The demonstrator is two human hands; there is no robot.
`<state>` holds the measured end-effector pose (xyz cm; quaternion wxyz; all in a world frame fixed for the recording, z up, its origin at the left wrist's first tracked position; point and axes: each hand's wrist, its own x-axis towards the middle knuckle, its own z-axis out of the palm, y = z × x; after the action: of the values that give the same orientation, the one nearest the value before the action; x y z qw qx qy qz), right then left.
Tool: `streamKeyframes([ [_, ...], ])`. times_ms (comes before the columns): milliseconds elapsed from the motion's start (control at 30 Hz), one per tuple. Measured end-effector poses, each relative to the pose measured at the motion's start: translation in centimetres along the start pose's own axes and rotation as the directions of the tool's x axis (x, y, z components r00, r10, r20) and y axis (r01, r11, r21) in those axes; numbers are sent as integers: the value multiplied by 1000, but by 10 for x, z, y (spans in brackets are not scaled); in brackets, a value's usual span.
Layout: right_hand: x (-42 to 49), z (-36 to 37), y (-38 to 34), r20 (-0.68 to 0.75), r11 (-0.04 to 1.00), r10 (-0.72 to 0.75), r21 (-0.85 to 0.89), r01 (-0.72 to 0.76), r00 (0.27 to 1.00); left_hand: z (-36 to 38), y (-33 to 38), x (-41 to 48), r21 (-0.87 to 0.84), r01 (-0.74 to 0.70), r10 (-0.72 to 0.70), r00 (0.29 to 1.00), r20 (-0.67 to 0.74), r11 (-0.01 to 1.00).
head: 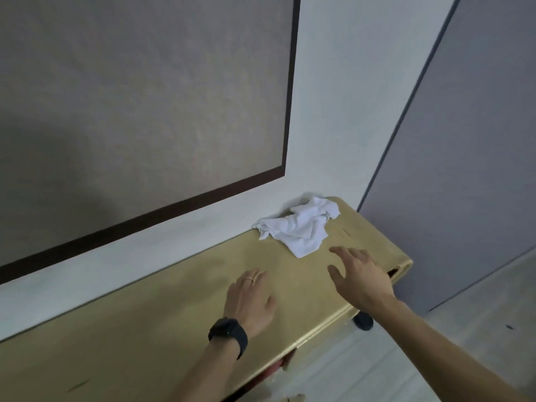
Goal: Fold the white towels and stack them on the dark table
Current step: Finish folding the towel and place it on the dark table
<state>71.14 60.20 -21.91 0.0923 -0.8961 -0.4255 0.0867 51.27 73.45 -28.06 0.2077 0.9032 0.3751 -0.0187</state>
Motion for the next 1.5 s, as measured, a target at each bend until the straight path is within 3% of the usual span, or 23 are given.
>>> streamKeyframes([
  [433,196,126,48,73,989,-135,-49,139,988,106,-38,161,25,191,-191,981,30,981],
  [600,239,159,62,105,966,-222,-112,234,969,135,-45,182,34,327,-327,945,14,945],
  [767,262,173,78,74,952,-273,-121,280,959,142,-38,183,34,365,-366,930,20,930],
  [867,265,163,77,7,938,-341,-65,341,940,133,-35,186,12,398,-398,914,82,917],
  [933,265,146,70,4,918,-386,100,383,923,118,-28,190,-46,421,-414,903,115,906],
  [1033,259,104,48,-6,820,-482,350,453,876,83,-7,201,-259,335,-357,933,-38,906],
  [1167,248,48,12,-133,687,-634,355,634,762,25,27,216,-428,82,-232,921,-313,900],
  [1267,235,10,-12,-214,616,-670,376,693,711,-18,41,208,-367,28,-169,918,-358,930],
  [1367,211,-25,-36,-224,634,-646,375,676,730,-60,36,171,-422,27,-194,913,-359,906],
  [1500,176,-52,-61,-210,632,-701,258,731,681,-109,13,102,-404,79,-219,924,-314,911],
])
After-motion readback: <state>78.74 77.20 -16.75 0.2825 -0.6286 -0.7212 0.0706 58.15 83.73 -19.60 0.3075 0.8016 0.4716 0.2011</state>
